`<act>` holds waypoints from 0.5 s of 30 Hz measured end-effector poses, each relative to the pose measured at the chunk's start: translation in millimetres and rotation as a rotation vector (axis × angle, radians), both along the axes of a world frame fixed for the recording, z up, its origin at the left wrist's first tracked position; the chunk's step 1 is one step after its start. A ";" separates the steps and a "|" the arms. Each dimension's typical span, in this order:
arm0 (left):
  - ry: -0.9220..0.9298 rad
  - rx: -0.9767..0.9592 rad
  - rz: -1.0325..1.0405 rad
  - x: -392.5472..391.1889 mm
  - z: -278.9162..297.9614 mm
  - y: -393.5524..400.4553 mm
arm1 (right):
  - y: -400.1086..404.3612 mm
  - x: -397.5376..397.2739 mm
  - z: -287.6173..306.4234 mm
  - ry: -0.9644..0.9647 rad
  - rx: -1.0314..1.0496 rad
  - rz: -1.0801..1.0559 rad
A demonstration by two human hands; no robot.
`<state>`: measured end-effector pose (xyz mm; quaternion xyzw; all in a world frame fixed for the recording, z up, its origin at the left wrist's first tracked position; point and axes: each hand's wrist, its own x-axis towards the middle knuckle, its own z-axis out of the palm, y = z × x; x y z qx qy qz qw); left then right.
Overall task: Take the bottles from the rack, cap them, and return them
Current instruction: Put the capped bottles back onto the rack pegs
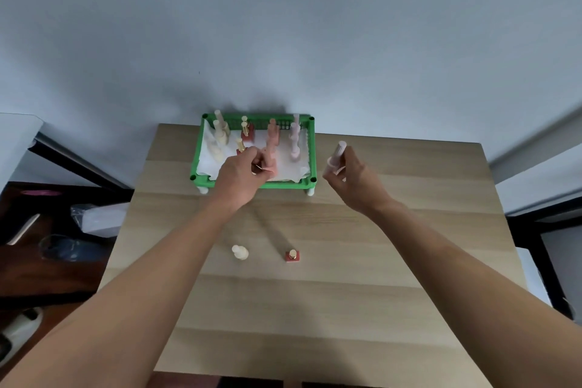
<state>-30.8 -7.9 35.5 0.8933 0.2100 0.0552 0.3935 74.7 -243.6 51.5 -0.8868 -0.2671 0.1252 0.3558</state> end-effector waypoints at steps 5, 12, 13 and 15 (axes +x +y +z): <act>0.004 0.010 -0.007 8.0 -14.6 25.3 | 36.6 8.5 -4.7 0.045 -0.038 -0.035; -0.009 0.009 -0.053 24.2 -41.6 36.0 | 72.8 20.3 -19.8 0.079 -0.088 -0.107; -0.011 0.017 -0.056 26.1 -45.7 35.8 | 76.3 22.1 -22.9 0.085 -0.087 -0.109; -0.024 0.022 -0.060 29.7 -53.5 34.6 | 81.7 24.9 -29.2 0.108 -0.090 -0.096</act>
